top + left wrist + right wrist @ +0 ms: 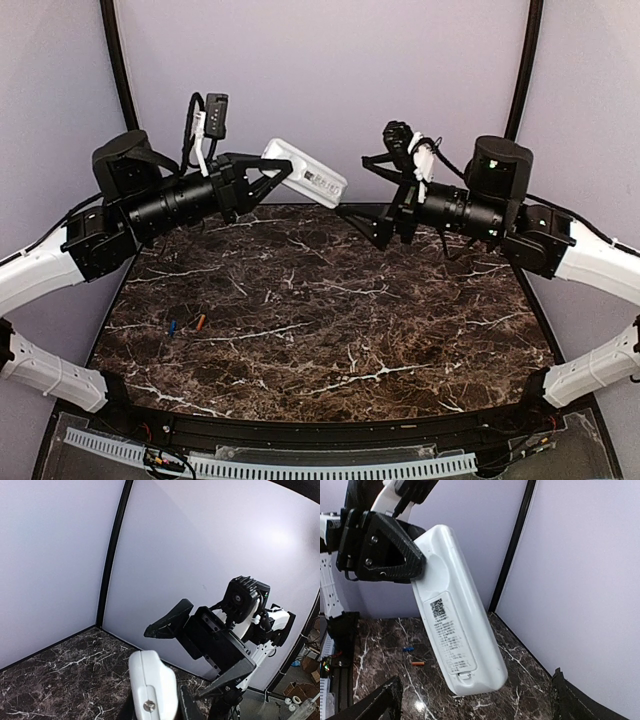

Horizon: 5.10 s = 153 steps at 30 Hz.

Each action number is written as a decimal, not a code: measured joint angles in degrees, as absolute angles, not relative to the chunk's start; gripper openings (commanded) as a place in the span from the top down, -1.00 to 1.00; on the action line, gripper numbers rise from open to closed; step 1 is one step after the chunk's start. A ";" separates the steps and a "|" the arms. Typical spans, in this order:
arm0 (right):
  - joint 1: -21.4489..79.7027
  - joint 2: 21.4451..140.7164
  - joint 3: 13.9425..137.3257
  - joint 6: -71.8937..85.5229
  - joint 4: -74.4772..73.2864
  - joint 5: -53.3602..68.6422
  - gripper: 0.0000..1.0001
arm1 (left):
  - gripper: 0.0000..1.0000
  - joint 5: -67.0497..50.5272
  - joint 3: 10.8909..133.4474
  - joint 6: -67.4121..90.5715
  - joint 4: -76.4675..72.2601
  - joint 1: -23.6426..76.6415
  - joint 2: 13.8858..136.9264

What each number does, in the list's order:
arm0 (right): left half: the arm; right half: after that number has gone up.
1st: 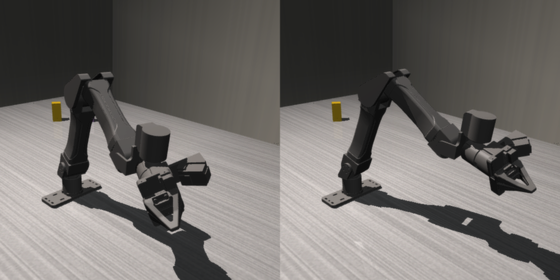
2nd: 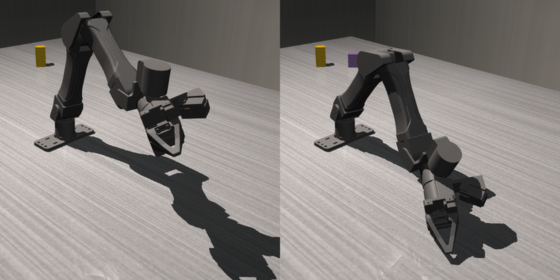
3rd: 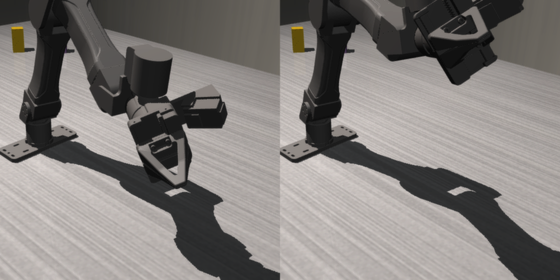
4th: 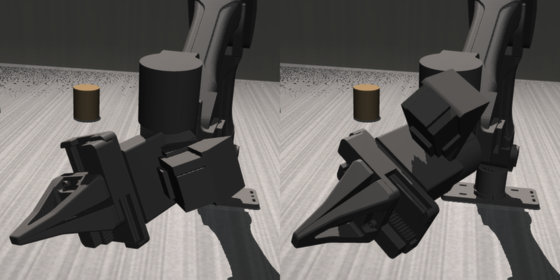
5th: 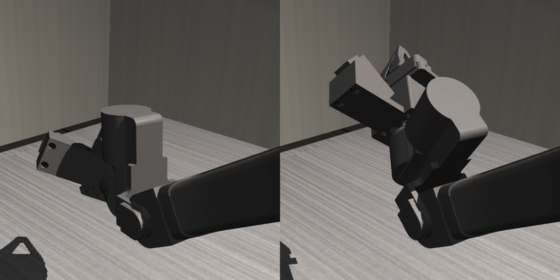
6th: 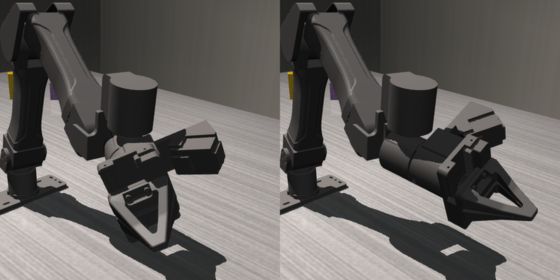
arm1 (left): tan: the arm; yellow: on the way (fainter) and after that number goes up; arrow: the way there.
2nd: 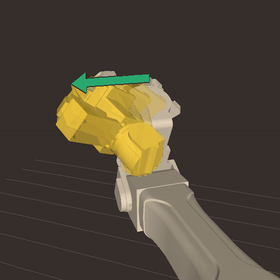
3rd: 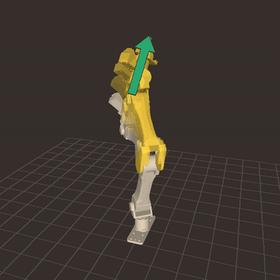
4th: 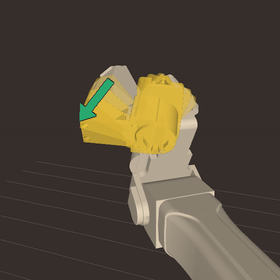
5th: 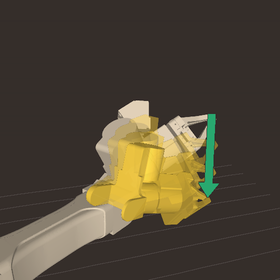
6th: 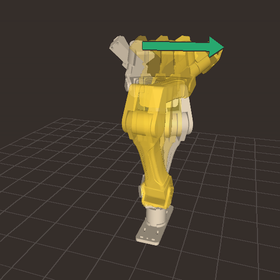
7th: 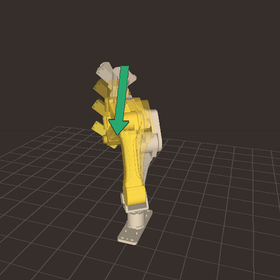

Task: Load the batteries into the remote control
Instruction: Pass from the right arm to the left, then pass from the left arm to the right, then pass from the right arm to the left, then pass from the left arm to the right

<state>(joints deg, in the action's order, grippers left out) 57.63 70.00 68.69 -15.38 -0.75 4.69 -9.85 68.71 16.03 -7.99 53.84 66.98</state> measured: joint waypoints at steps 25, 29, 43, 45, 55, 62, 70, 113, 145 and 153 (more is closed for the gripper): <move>54.78 72.23 60.49 -26.26 27.81 22.35 -0.74 | 1.00 -16.16 66.37 24.08 -22.68 54.94 66.72; 55.48 73.23 62.06 -29.82 27.05 21.10 -0.64 | 1.00 -16.16 66.37 24.08 -22.68 54.94 66.96; 57.39 75.07 64.93 -38.41 26.02 15.75 -0.21 | 1.00 -15.90 66.37 24.25 -22.68 54.94 67.92; 57.39 75.07 64.93 -38.96 25.91 14.79 -0.17 | 1.00 -15.94 66.37 24.25 -22.68 54.94 67.92; 57.63 74.87 64.97 -40.95 24.21 11.81 0.46 | 1.00 -15.70 66.35 24.25 -22.46 54.94 67.92; 57.65 73.93 65.69 -41.28 20.34 11.31 0.70 | 0.92 -14.98 65.91 24.18 -22.24 54.96 67.90; 57.71 72.66 66.11 -41.04 14.17 10.94 0.80 | 0.81 -13.87 65.28 23.14 -19.70 55.59 67.46; 56.60 68.84 69.10 -35.22 -0.82 14.85 -0.97 | 1.00 -20.18 64.03 20.84 -13.13 55.40 67.29; 53.21 76.64 68.36 18.17 31.07 37.08 -0.11 | 1.00 -18.00 59.09 17.65 -34.26 55.51 64.79; 53.54 77.03 69.12 18.55 31.83 37.08 -0.17 | 1.00 -18.00 59.07 18.20 -34.09 55.51 65.01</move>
<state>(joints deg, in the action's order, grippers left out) 53.54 77.03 69.12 18.55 31.83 37.08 -18.00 59.07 18.20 -34.09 55.51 65.01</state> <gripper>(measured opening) 0.648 0.201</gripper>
